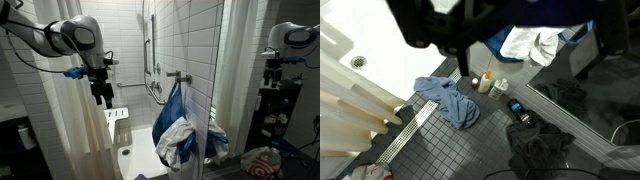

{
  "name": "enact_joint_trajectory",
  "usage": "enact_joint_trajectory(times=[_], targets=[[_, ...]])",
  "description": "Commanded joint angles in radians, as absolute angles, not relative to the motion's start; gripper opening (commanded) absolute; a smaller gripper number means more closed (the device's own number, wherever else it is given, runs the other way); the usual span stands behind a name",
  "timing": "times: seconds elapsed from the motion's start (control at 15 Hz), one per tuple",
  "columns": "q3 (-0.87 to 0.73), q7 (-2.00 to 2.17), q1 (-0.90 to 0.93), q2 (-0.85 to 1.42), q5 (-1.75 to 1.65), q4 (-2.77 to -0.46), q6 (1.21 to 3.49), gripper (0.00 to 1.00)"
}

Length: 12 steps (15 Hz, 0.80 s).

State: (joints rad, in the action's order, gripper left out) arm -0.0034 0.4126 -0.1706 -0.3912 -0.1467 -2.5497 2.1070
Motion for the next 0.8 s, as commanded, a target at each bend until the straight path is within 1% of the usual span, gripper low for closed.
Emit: enact_joint_trajectory(times=[0.0, 0.47, 0.73], targets=[[0.000, 0.486, -0.195, -0.342, -0.162, -2.530, 2.154, 1.00], [0.017, 0.859, -0.255, -0.258, -0.194, -2.522, 2.339, 1.00], [0.025, 1.145, -0.294, -0.198, -0.354, -2.511, 2.428, 1.00]])
